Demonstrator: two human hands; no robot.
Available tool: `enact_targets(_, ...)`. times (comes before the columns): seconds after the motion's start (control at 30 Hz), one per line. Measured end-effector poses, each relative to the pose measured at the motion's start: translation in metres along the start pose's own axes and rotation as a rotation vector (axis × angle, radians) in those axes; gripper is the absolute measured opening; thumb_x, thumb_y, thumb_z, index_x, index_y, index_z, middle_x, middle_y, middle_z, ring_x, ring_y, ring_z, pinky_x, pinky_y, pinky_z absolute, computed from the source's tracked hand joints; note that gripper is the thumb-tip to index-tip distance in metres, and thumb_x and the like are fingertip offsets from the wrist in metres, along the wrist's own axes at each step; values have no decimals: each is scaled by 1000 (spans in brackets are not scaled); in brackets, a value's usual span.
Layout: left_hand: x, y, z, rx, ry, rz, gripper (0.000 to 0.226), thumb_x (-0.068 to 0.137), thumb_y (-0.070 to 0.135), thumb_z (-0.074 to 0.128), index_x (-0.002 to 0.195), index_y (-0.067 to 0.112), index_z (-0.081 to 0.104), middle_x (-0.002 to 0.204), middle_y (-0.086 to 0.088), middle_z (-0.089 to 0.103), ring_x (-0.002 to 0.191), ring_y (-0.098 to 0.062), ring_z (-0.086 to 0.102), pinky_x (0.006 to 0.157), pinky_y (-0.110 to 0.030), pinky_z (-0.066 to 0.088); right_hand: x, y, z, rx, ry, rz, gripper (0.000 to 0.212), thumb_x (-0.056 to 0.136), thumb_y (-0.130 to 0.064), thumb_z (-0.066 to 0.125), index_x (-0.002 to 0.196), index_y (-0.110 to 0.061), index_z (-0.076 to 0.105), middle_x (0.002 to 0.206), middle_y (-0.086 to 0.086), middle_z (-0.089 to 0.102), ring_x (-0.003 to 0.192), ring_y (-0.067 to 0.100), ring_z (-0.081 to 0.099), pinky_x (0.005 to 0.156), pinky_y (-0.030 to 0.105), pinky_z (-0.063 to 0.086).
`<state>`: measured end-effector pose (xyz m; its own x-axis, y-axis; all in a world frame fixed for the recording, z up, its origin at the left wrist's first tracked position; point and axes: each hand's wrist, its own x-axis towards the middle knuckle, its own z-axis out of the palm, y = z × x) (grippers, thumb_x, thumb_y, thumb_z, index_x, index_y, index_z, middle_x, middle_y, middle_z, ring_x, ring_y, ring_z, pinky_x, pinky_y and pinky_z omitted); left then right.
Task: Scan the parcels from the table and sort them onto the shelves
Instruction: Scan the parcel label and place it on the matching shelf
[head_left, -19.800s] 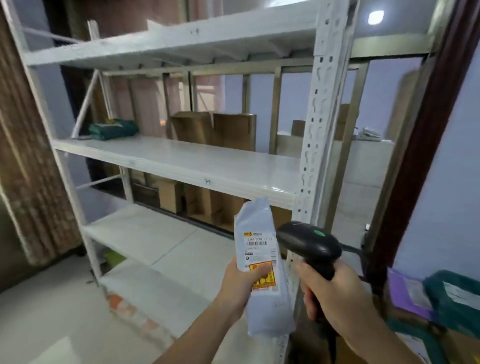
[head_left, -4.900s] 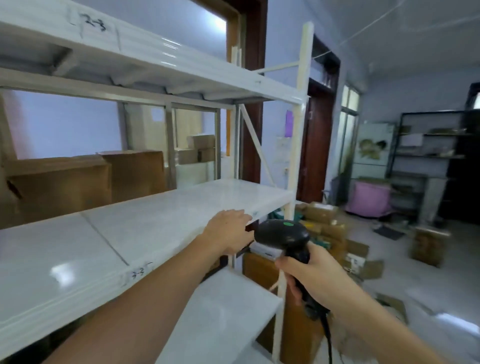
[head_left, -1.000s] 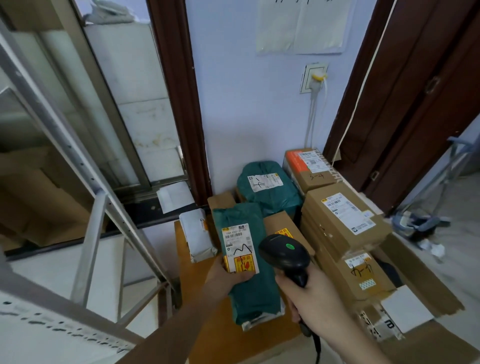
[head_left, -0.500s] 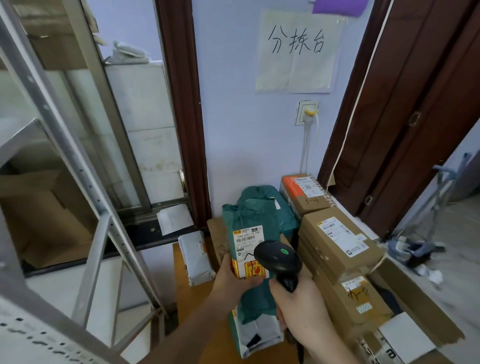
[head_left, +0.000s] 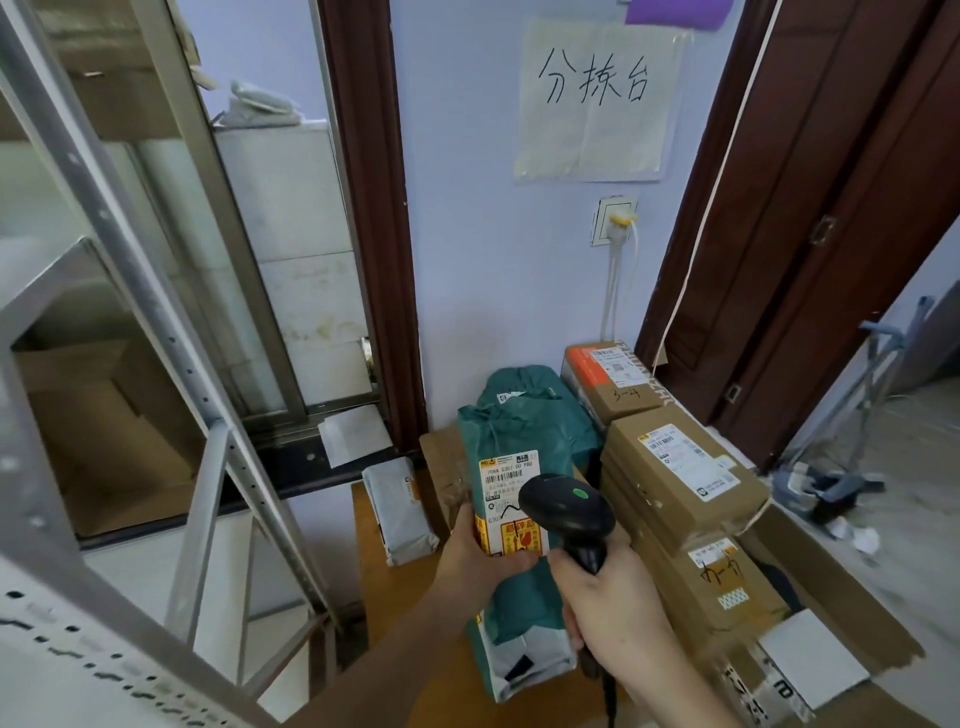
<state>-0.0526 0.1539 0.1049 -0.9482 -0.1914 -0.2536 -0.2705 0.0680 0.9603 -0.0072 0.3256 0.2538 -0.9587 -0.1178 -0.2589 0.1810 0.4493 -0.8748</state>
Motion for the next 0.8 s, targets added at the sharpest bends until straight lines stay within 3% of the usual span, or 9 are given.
enact_targets(0.2,-6,-2,-5,0,0,19,82,57,38,102,123,35,54,119,9,74,111,-9,70,98,-40,60,-16,-3,9,-52,7,-8,23,88,-31,64,78,-11,59,57,11,56,52,23,56,61,45,54)
enact_targets(0.37,-22,-3,-14,-12,-47,36,87,52,46,103,125,41,54,116,19,75,104,4,71,86,-24,55,-34,-8,22,-30,47,-16,13,89,-25,67,85,-15,58,59,10,58,50,21,56,56,33,48)
enact_targets(0.57,-40,-13,-40,-52,-62,-23,82,59,35,103,124,39,54,116,13,76,106,-7,73,96,-41,61,-56,-15,30,-55,22,-33,9,92,-22,65,91,-19,56,61,9,58,39,10,54,44,25,46)
enact_targets(0.7,-64,-12,-56,-25,3,-23,69,71,18,98,121,32,53,120,8,72,106,-5,70,86,-28,61,-68,-18,32,-126,-44,-124,12,94,-25,62,85,-19,57,60,3,59,50,13,56,54,29,49)
enact_targets(0.8,-92,-7,-67,-97,76,-46,67,74,11,94,123,31,53,122,9,71,112,-8,68,88,-28,62,-79,-15,35,-175,-131,-213,14,96,-24,62,83,-23,57,57,-2,56,47,8,52,54,23,45)
